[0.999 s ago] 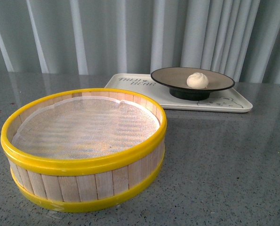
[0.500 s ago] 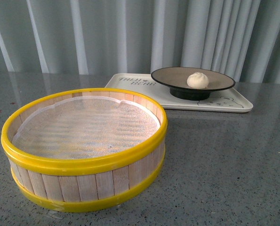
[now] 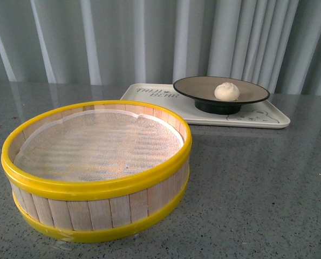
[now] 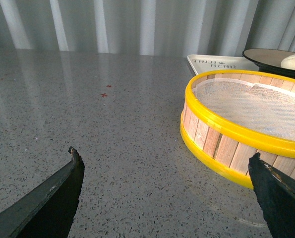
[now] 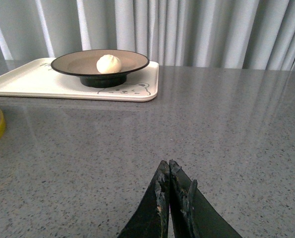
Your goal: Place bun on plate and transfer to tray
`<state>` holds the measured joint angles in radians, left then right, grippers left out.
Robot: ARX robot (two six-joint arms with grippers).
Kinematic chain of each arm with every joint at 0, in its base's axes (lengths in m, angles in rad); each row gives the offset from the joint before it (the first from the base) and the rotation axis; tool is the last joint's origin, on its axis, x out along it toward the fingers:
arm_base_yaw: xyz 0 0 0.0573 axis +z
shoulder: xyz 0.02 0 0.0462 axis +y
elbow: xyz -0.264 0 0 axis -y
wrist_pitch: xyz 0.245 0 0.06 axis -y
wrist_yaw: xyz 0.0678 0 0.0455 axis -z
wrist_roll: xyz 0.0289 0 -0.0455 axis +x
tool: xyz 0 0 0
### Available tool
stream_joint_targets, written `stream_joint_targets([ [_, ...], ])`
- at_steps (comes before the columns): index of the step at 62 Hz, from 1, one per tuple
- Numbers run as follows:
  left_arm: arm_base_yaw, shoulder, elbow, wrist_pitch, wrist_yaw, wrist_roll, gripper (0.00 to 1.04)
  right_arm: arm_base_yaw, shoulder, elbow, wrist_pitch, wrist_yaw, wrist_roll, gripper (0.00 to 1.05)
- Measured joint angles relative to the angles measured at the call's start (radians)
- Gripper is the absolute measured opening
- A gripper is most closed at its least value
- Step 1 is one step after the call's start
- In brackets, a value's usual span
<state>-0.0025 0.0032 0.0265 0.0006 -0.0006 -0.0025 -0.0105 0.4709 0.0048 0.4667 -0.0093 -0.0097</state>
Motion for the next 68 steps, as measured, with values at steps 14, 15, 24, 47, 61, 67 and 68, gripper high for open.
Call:
stream_joint_targets([
  [14, 0.0, 0.0, 0.0, 0.0, 0.0, 0.0, 0.98, 0.007, -0.109, 0.0, -0.104, 0.008, 0.002, 0.02],
  [15, 0.0, 0.0, 0.0, 0.0, 0.0, 0.0, 0.98, 0.007, -0.117, 0.0, -0.113, 0.008, 0.002, 0.02],
  [24, 0.0, 0.0, 0.0, 0.0, 0.0, 0.0, 0.98, 0.007, -0.173, 0.0, -0.167, 0.008, 0.003, 0.02],
  [47, 0.0, 0.0, 0.0, 0.0, 0.0, 0.0, 0.98, 0.007, -0.282, 0.0, -0.274, 0.008, 0.003, 0.02],
  [61, 0.0, 0.0, 0.0, 0.0, 0.0, 0.0, 0.98, 0.007, -0.458, 0.001, -0.461, 0.008, 0.003, 0.02],
  [67, 0.0, 0.0, 0.0, 0.0, 0.001, 0.0, 0.98, 0.007, -0.467, 0.001, -0.465, 0.008, 0.003, 0.02],
  [68, 0.0, 0.0, 0.0, 0.0, 0.0, 0.0, 0.98, 0.007, -0.467, 0.001, -0.465, 0.008, 0.003, 0.02],
])
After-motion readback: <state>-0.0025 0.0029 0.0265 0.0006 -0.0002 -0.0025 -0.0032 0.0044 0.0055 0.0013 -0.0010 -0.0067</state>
